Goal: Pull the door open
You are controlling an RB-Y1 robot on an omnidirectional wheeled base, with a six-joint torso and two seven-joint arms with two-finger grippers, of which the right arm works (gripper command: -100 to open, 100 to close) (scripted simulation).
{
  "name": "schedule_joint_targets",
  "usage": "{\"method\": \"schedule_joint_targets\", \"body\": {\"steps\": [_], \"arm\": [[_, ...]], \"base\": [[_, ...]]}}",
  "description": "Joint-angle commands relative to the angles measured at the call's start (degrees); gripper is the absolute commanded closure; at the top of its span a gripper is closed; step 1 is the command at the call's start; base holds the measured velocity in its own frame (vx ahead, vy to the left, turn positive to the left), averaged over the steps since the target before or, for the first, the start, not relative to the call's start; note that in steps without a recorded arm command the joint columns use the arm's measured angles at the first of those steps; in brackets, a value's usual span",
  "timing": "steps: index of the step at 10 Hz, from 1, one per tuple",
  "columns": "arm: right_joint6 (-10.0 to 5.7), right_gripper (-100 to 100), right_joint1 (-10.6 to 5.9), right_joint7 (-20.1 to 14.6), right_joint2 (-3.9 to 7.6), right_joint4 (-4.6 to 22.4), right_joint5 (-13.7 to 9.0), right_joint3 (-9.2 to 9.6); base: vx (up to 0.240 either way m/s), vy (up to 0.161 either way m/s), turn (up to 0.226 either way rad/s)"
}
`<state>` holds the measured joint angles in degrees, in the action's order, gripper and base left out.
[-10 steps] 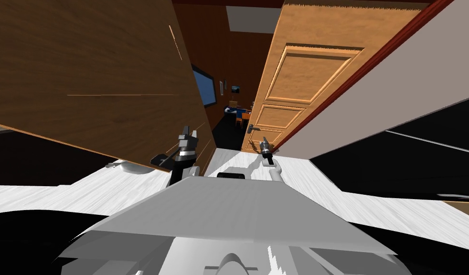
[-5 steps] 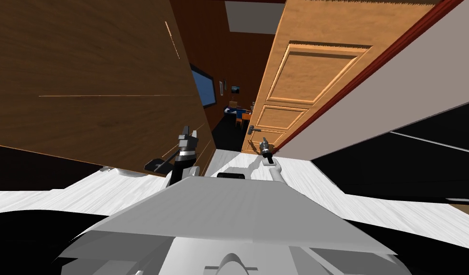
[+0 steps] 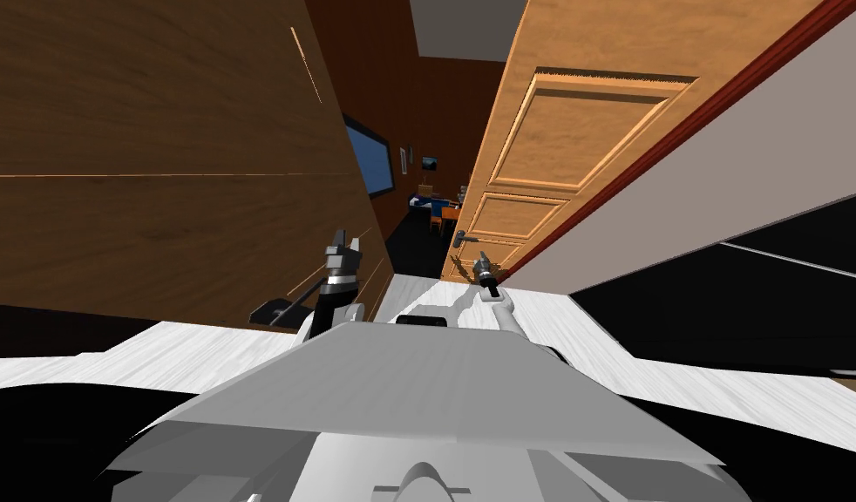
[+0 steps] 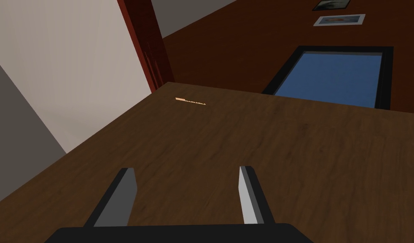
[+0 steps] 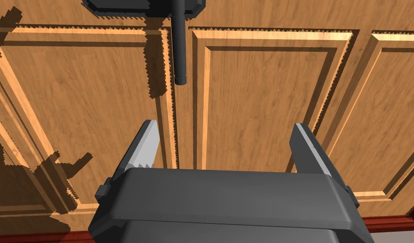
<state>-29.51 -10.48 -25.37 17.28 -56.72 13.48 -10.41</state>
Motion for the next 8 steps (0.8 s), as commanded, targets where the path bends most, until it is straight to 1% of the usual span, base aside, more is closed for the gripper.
{"method": "schedule_joint_targets", "body": {"steps": [1,5,8], "arm": [[-0.45,-100,-1.22,-0.8,0.43,2.6,0.5,-0.26],[-0.88,-100,-3.69,-2.6,1.45,7.6,1.6,-0.72],[-1.13,-100,-5.18,-3.7,2.07,10.5,2.3,-0.99]], "base": [[0.092,0.035,-0.006],[0.101,0.017,-0.006],[0.089,0.019,-0.005]]}}
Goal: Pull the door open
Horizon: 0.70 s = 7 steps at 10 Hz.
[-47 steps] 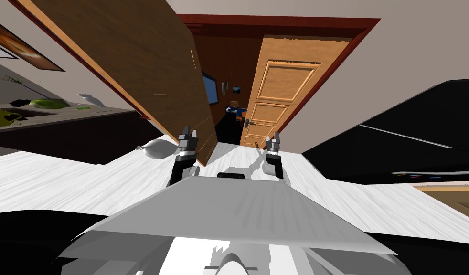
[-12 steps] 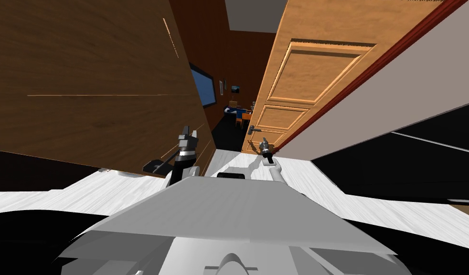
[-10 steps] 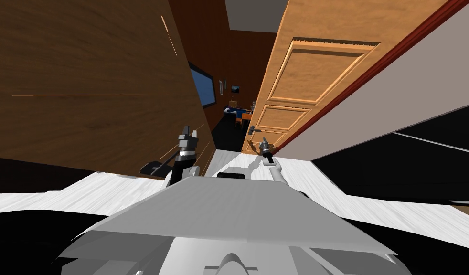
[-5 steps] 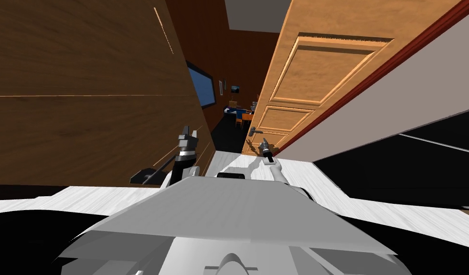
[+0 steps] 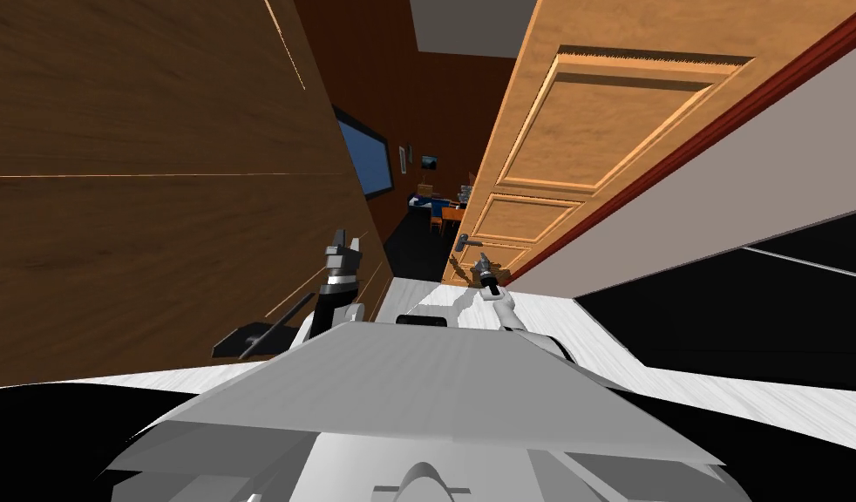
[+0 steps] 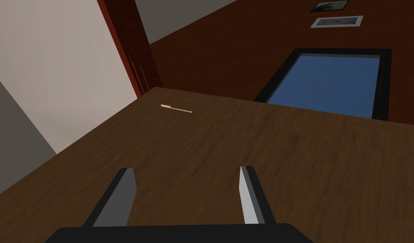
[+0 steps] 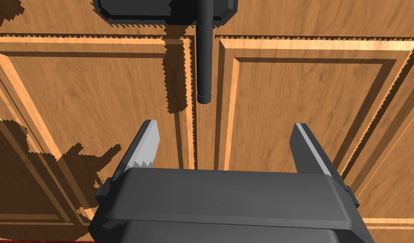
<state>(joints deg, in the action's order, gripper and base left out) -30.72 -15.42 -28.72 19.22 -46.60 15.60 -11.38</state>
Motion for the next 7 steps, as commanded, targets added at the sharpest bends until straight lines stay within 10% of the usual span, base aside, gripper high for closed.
{"method": "schedule_joint_targets", "body": {"steps": [1,7], "arm": [[-0.07,-100,-1.15,-1.0,0.51,2.2,0.6,-0.19],[-0.27,-100,-2.70,-2.1,1.22,5.5,1.1,-0.63]], "base": [[0.115,0.011,-0.008],[0.107,0.008,0.003]]}}
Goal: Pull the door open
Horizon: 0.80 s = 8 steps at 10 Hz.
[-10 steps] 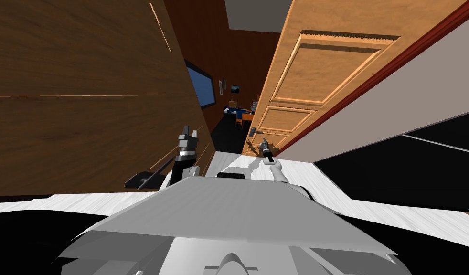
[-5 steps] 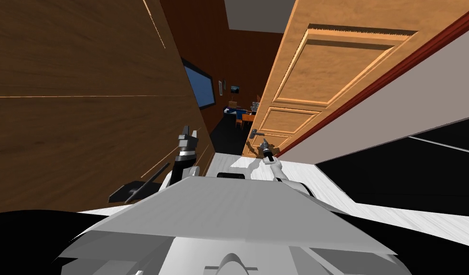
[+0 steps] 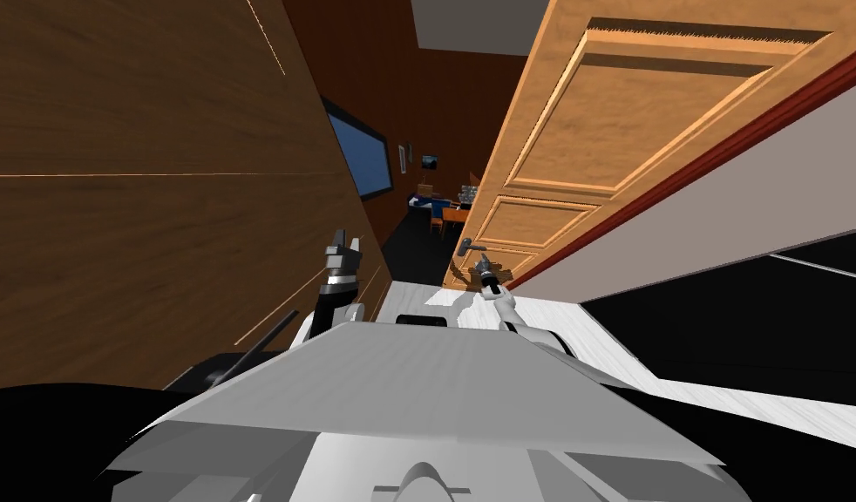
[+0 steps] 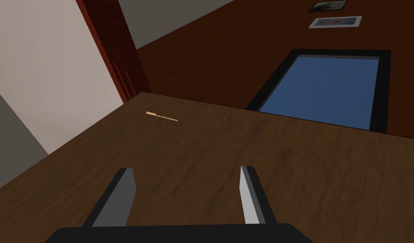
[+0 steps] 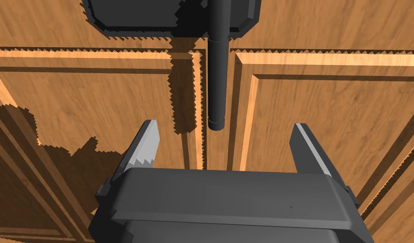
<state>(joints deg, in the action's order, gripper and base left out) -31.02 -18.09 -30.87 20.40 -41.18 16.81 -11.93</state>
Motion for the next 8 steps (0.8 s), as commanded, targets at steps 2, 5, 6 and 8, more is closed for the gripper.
{"method": "schedule_joint_targets", "body": {"steps": [2,5,6,8], "arm": [[0.07,-100,-0.13,0.4,0.16,0.4,-0.4,-0.32],[0.16,-100,-0.32,0.9,0.36,1.0,-0.9,-0.75],[0.19,-100,-0.37,1.0,0.42,1.2,-1.0,-0.88],[0.07,-100,-0.54,1.1,0.43,1.5,-1.1,-0.97]], "base": [[0.210,-0.025,0.046],[0.209,-0.019,0.045],[0.195,-0.043,0.045],[0.150,-0.019,0.031]]}}
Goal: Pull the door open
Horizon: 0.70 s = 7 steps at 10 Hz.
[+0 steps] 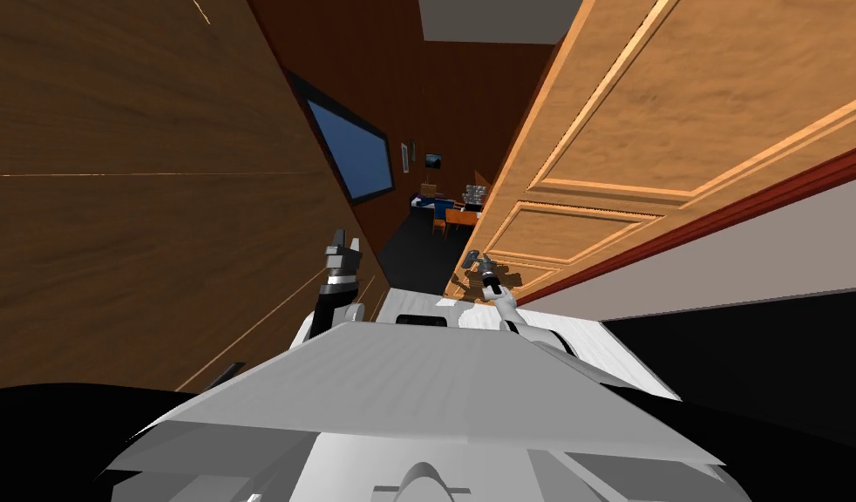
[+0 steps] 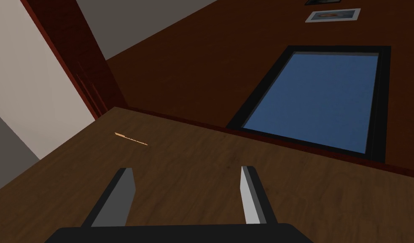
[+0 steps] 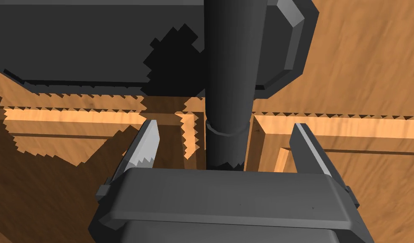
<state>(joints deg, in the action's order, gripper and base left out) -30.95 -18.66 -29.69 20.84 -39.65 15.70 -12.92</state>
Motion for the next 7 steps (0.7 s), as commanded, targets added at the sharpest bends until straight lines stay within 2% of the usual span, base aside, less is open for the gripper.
{"method": "schedule_joint_targets", "body": {"steps": [1,6,7], "arm": [[0.00,100,0.03,0.0,-0.01,0.0,0.0,0.02],[0.00,100,0.03,0.0,-0.01,0.0,0.0,0.02],[-0.36,100,0.22,-1.1,0.15,-0.2,0.6,0.97]], "base": [[-0.013,0.000,-0.008],[-0.018,0.001,-0.001],[-0.126,-0.054,0.052]]}}
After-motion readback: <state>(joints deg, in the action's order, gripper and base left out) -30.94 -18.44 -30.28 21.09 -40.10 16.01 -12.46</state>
